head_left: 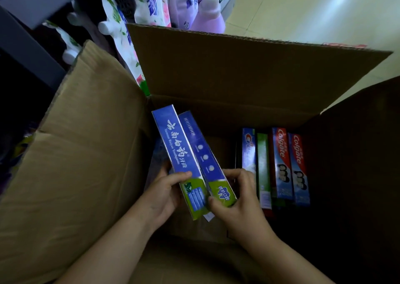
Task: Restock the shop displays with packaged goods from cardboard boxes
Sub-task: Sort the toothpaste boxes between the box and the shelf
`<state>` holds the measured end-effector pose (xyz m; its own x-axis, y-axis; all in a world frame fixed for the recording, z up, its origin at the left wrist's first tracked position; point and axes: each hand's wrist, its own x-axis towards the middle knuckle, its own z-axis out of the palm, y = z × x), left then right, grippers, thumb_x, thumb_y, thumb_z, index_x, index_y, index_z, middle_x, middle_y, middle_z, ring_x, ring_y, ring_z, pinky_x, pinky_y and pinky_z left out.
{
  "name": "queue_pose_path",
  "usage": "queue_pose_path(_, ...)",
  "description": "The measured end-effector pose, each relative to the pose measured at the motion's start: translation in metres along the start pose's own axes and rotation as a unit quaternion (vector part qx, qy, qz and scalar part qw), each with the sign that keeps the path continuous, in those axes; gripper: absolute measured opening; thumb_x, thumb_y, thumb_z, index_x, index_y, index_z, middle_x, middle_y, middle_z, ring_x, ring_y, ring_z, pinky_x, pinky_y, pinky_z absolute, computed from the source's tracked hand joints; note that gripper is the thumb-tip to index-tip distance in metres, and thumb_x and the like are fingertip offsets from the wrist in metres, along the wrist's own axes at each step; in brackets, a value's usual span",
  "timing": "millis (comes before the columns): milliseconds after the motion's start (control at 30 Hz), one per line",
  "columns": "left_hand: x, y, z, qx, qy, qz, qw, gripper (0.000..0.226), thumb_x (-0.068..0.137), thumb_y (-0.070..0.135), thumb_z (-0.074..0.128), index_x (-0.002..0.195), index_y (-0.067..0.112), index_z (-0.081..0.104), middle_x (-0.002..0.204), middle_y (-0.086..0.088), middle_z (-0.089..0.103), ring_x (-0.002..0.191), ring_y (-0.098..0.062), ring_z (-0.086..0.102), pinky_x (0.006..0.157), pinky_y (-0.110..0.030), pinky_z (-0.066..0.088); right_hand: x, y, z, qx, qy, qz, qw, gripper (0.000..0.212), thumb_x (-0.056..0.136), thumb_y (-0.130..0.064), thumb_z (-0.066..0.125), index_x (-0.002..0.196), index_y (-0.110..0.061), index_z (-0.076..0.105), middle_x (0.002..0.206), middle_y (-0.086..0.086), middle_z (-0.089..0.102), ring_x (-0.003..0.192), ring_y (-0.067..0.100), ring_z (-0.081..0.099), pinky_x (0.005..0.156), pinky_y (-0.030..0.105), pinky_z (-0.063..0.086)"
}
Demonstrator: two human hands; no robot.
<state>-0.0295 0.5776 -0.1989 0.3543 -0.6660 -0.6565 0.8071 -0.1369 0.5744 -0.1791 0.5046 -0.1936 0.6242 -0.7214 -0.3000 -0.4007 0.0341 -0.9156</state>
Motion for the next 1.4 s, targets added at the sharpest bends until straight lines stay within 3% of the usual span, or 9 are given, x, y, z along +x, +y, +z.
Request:
queue_pose_path(167,0.000,0.001,-0.005,-0.006,-0.003,-0.018,1.000,0.042,0.065,0.005,0.059,0.105,0.019,0.059,0.095,-0.011,0.073,0.096,-0.031,0.066,0.086,-0.050,0.050,0.002,-0.003,-0.001,0.046,-0.068,-0.005,0.997,0.047,0.071,-0.038,0.071,0.111,-0.041,0.048,0.127,-0.017,0.035,0.117,-0.013,0.043,0.084,0.010,0.050)
queue_pose_path(300,0.002,0.006,-0.007,0.016,0.007,-0.004,1.000,0.042,0.063,0.005,0.063,0.103,0.020,0.060,0.089,-0.007,0.074,0.088,-0.027,0.068,0.088,-0.048,0.050,0.002,-0.002,-0.005,0.145,-0.120,0.031,0.982,0.039,0.083,-0.017,0.068,0.115,-0.030,0.051,0.126,-0.011,0.049,0.117,0.001,0.055,0.086,0.031,0.057)
queue_pose_path(467,0.004,0.003,-0.006,0.033,0.013,0.008,0.999,0.055,0.060,0.006,0.072,0.110,0.025,0.060,0.101,-0.008,0.072,0.089,-0.025,0.069,0.086,-0.044,0.052,0.005,-0.002,-0.004,0.002,-0.052,-0.065,0.997,0.040,0.069,-0.041,0.064,0.105,-0.048,0.049,0.131,-0.017,0.038,0.125,-0.006,0.041,0.097,0.026,0.049)
queue_pose_path(567,0.004,-0.001,-0.002,0.015,0.019,0.012,1.000,0.049,0.064,0.010,0.070,0.109,0.026,0.060,0.104,-0.009,0.071,0.094,-0.027,0.067,0.089,-0.044,0.051,0.000,0.000,0.000,-0.017,-0.041,-0.079,0.996,0.042,0.072,-0.031,0.063,0.107,-0.048,0.049,0.132,-0.016,0.041,0.126,-0.004,0.042,0.101,0.032,0.046)
queue_pose_path(733,0.005,-0.001,0.000,-0.012,0.054,0.026,0.998,0.030,0.085,0.007,0.056,0.110,0.024,0.056,0.100,-0.010,0.068,0.090,-0.026,0.064,0.089,-0.044,0.049,-0.006,0.000,0.006,-0.019,-0.053,-0.096,0.994,0.038,0.082,-0.015,0.072,0.109,-0.038,0.057,0.135,-0.013,0.037,0.127,-0.011,0.036,0.093,0.002,0.036)
queue_pose_path(867,0.004,-0.002,-0.003,-0.018,0.033,0.012,0.999,0.048,0.074,0.024,0.062,0.122,0.020,0.055,0.102,-0.010,0.070,0.084,-0.024,0.069,0.074,-0.040,0.058,-0.012,-0.005,0.014,0.054,-0.086,-0.058,0.993,0.027,0.089,-0.031,0.062,0.109,-0.047,0.058,0.133,-0.024,0.034,0.129,-0.008,0.036,0.100,0.018,0.043)
queue_pose_path(1033,0.001,-0.002,-0.002,-0.005,0.023,0.009,1.000,0.060,0.071,0.034,0.059,0.129,0.018,0.053,0.119,-0.014,0.065,0.093,-0.024,0.067,0.076,-0.038,0.057,-0.010,-0.006,0.013,0.083,-0.102,-0.033,0.991,0.040,0.088,-0.023,0.060,0.125,-0.039,0.055,0.136,-0.014,0.039,0.124,-0.010,0.041,0.089,0.007,0.044)
queue_pose_path(1167,0.000,-0.005,-0.001,0.021,-0.033,0.019,0.999,0.049,0.050,0.050,0.084,0.094,0.034,0.073,0.100,-0.004,0.073,0.084,-0.015,0.071,0.071,-0.032,0.060,-0.006,0.000,0.015,0.112,-0.105,0.012,0.988,0.074,0.080,-0.026,0.068,0.140,-0.045,0.030,0.135,-0.016,0.049,0.118,-0.002,0.053,0.090,0.020,0.050)
queue_pose_path(1400,0.003,-0.008,-0.005,0.044,-0.010,0.040,0.998,0.046,0.060,0.022,0.069,0.106,0.022,0.063,0.085,-0.002,0.074,0.075,-0.015,0.071,0.062,-0.030,0.059,-0.003,0.009,0.018,0.098,-0.112,0.026,0.989,0.061,0.085,-0.022,0.071,0.138,-0.037,0.043,0.134,-0.008,0.054,0.119,0.005,0.055,0.093,0.027,0.052)
